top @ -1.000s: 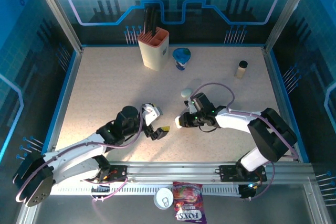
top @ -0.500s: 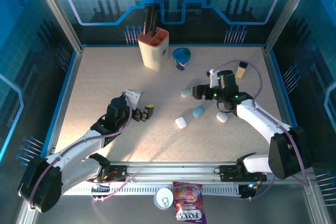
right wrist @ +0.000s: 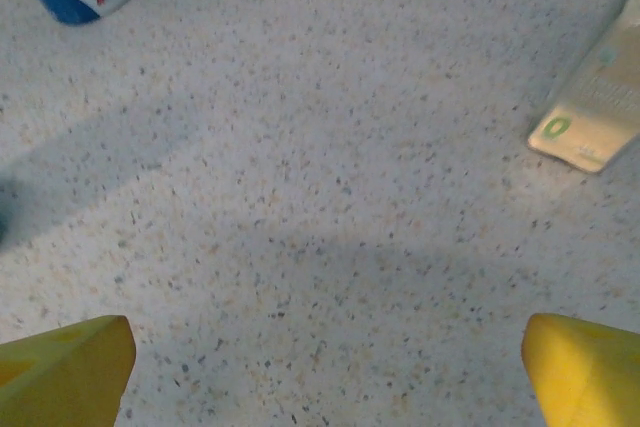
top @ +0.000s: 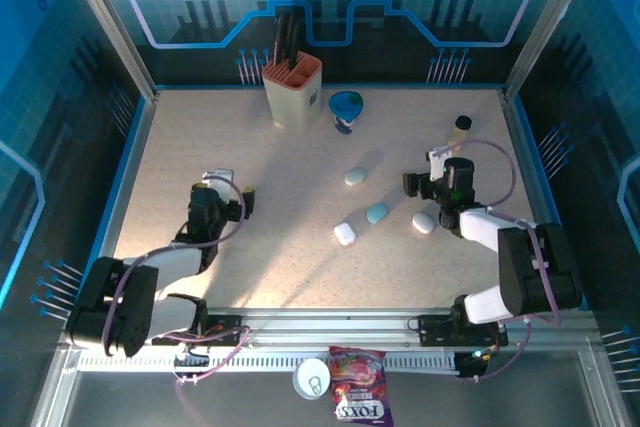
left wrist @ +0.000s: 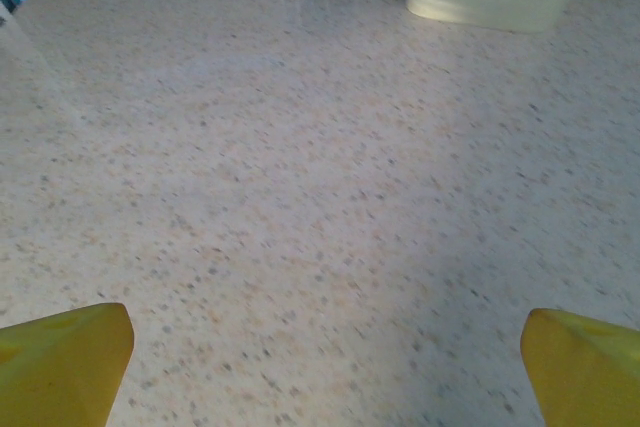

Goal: Insert wireless bluetooth earbuds into charging case

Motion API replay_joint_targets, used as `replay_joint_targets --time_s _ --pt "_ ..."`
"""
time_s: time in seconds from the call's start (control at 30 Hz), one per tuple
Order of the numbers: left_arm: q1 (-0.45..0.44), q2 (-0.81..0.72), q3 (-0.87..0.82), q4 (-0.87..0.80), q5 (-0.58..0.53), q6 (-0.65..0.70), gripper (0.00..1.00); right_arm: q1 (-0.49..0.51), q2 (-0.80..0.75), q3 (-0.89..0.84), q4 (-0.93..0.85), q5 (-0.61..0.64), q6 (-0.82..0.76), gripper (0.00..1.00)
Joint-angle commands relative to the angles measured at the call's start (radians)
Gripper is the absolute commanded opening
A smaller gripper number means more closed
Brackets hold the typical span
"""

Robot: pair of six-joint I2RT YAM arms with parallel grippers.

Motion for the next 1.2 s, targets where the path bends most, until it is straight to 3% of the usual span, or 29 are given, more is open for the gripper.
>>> replay_joint_targets --time_s 0.0,0.03,0.07,0.13,0.3,0.4,0.43,0.53,0.7,1.17 --pt "0.038 0.079 0.052 0.185 0.029 -0.016 0.99 -0.027 0.068 -0.087 0.352 -0.054 -0.009 1.00" --pt "0.047 0.090 0.092 0.115 0.033 -0.038 0.99 -0.031 0.096 -0.124 0.462 -0.061 -0.009 1.00" --pt "0.058 0.110 0.113 0.101 0.070 -0.046 0.99 -0.030 0.077 -0.137 0.451 -0.058 -0.006 1.00" --pt "0.061 0.164 0.121 0.166 0.097 -0.057 0.99 -0.033 0.087 -0.153 0.498 -0.050 -0.005 1.00" --pt "0.112 0.253 0.179 0.129 0.104 -0.119 0.99 -0.029 0.085 -0.123 0.440 0.005 0.009 1.00" --pt "0.120 0.266 0.145 0.192 0.105 -0.127 0.99 -0.024 0.085 -0.125 0.444 0.011 0.007 1.00" --pt "0.118 0.299 0.120 0.284 0.095 -0.122 0.99 -0.023 0.083 -0.125 0.439 0.018 0.008 1.00" --pt "0.116 0.294 0.115 0.283 0.061 -0.129 0.99 -0.015 0.085 -0.122 0.440 0.035 0.002 1.00" --pt "0.110 0.292 0.128 0.252 0.121 -0.106 0.99 0.009 0.087 -0.120 0.436 0.074 -0.013 1.00" --pt "0.112 0.290 0.130 0.248 0.128 -0.107 0.99 0.009 0.087 -0.120 0.436 0.074 -0.012 1.00"
